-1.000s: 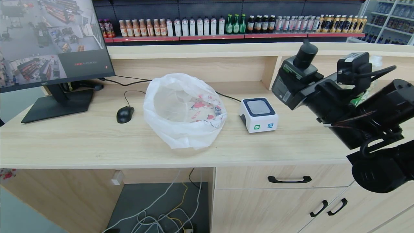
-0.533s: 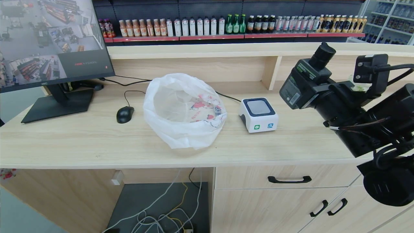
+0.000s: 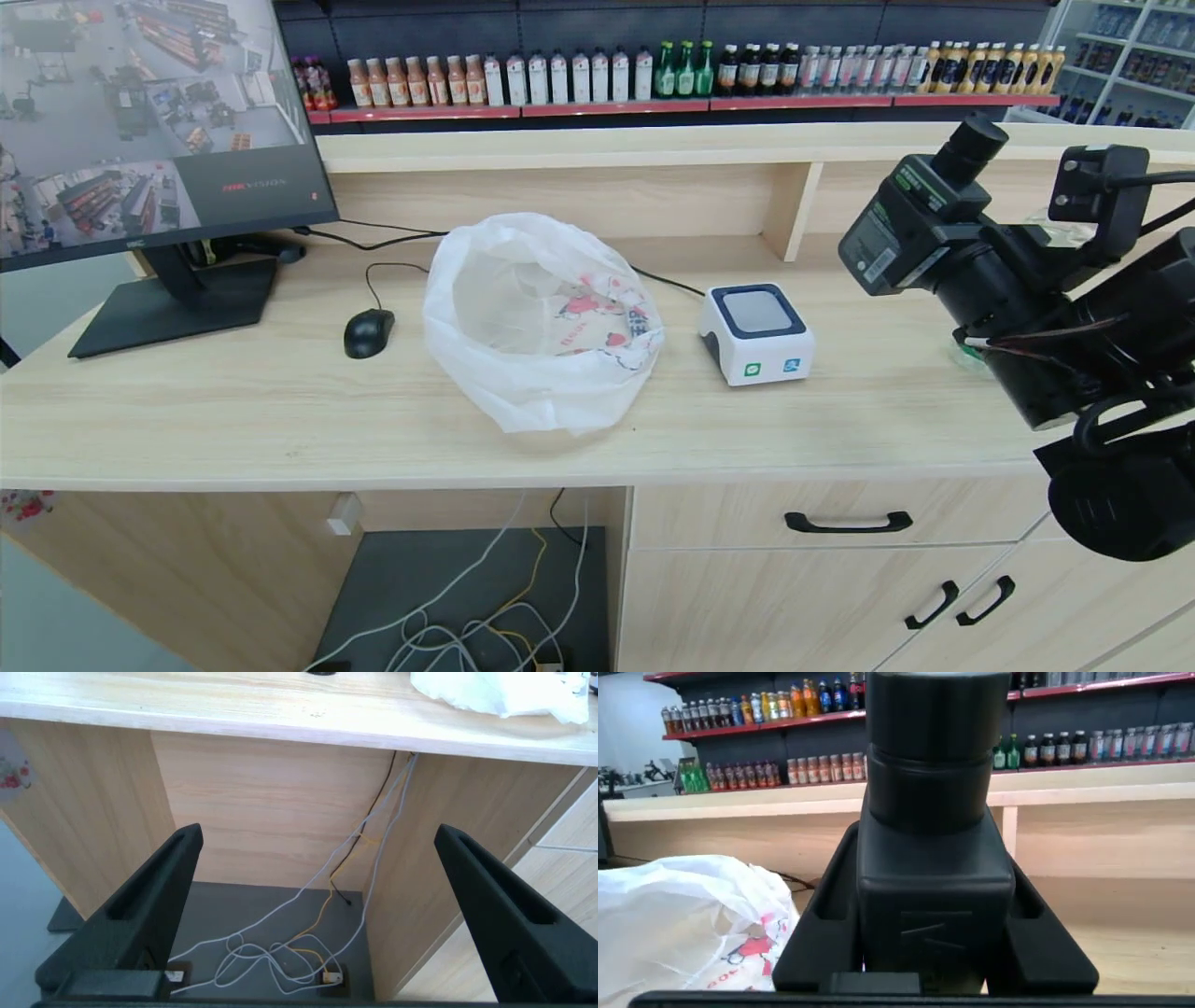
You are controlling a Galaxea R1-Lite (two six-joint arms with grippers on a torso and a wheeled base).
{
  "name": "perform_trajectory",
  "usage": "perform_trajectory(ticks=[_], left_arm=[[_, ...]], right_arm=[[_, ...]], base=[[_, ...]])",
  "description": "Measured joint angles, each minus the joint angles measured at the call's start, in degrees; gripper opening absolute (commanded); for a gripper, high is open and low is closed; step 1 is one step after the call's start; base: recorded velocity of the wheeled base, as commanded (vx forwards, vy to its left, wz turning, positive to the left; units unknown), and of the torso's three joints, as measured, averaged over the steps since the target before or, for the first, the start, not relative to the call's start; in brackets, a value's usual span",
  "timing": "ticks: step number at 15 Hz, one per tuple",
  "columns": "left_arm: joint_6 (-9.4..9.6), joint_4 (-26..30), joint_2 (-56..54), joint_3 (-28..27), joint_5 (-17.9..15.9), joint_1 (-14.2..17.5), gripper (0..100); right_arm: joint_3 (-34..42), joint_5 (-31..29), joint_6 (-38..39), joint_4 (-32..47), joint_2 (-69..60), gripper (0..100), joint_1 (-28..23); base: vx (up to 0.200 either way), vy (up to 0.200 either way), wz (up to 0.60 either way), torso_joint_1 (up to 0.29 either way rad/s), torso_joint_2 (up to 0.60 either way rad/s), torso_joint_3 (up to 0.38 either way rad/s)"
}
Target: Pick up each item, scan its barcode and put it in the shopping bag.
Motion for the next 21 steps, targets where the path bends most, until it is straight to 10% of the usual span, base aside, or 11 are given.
perform_trajectory(ticks=[14, 21], left_arm=[[0.18, 0.0, 0.0, 0.0, 0.0, 0.0, 100], [0.18, 0.0, 0.0, 0.0, 0.0, 0.0, 100]], right_arm=[[-0.1, 0.5, -0.6, 0.0, 0.1, 0, -0.6], [0.1, 0.8, -4.2, 0.0, 1.2, 0, 11.2]], base=[[0.0, 0.114, 0.0, -0.001, 0.0, 0.001], [0.0, 0.0, 0.0, 0.0, 0.0, 0.0]])
